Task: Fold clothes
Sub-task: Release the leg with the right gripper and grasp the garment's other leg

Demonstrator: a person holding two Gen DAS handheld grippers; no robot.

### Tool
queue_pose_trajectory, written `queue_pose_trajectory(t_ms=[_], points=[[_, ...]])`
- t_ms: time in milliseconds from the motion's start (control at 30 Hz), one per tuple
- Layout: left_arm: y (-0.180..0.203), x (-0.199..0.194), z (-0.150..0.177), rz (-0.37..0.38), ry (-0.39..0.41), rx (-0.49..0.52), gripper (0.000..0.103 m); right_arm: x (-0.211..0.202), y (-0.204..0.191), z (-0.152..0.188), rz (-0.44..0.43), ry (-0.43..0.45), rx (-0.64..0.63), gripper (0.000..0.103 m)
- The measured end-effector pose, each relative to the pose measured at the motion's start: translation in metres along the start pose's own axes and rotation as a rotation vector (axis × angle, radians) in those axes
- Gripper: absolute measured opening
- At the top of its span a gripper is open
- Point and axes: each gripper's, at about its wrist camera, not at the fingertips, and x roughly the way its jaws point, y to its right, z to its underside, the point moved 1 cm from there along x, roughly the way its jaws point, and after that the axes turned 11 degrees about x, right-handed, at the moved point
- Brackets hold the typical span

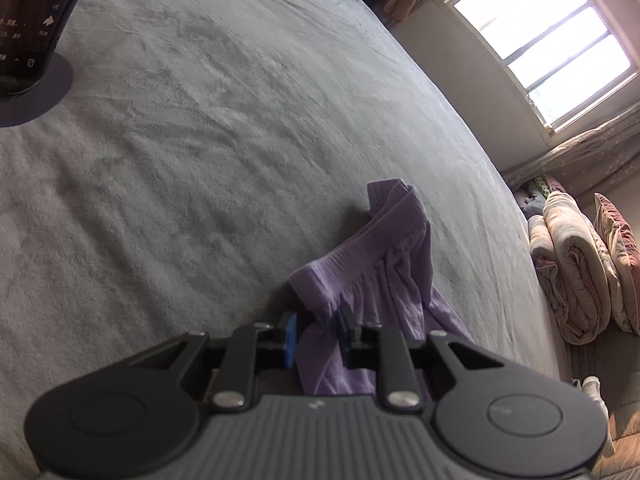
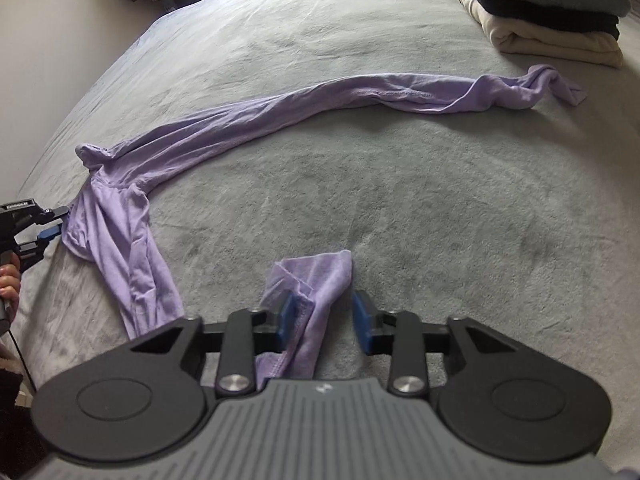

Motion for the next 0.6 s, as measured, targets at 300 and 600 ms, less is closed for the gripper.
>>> queue_pose_trajectory(t_ms=[300, 600], points=[[-0.007, -0.023, 0.000, -0.043, 0.054, -0.024, 0.002, -0.046, 0.034, -0.026, 0.176, 0.214, 0.028, 0.004], [-0.026, -0.036, -0.004, -0.051, 0.059, -0.020, 0.001, -0.090, 0.105, -0.057, 0.373, 0.352, 0.174, 0.004]])
